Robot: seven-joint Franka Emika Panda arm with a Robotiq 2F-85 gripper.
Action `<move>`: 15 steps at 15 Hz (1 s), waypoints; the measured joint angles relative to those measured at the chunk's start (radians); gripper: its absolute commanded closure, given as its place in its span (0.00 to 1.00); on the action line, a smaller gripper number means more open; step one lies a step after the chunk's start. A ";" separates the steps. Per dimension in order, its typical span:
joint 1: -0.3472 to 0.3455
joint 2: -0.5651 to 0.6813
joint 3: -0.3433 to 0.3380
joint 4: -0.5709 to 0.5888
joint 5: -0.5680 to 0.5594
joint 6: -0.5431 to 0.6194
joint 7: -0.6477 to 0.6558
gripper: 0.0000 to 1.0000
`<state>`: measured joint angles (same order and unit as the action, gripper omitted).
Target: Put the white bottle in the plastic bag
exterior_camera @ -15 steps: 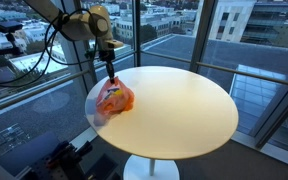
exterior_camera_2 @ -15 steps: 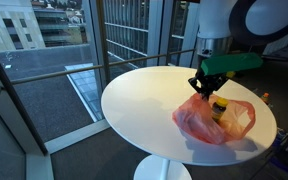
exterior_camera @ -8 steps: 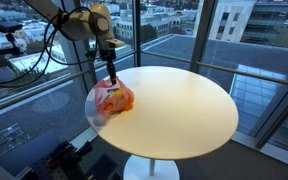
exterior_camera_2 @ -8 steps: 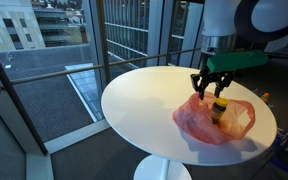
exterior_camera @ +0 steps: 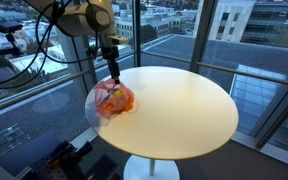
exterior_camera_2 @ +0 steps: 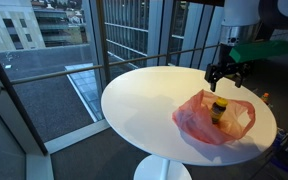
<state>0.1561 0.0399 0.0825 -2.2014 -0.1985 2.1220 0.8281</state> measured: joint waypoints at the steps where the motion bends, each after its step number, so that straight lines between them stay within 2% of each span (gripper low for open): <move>1: -0.011 -0.016 -0.001 -0.010 0.002 -0.006 -0.024 0.00; 8: -0.063 -0.157 -0.011 -0.073 0.058 -0.101 -0.274 0.00; 15: -0.089 -0.284 -0.025 -0.083 0.100 -0.303 -0.505 0.00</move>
<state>0.0667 -0.2437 0.0575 -2.2847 -0.0982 1.8185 0.3235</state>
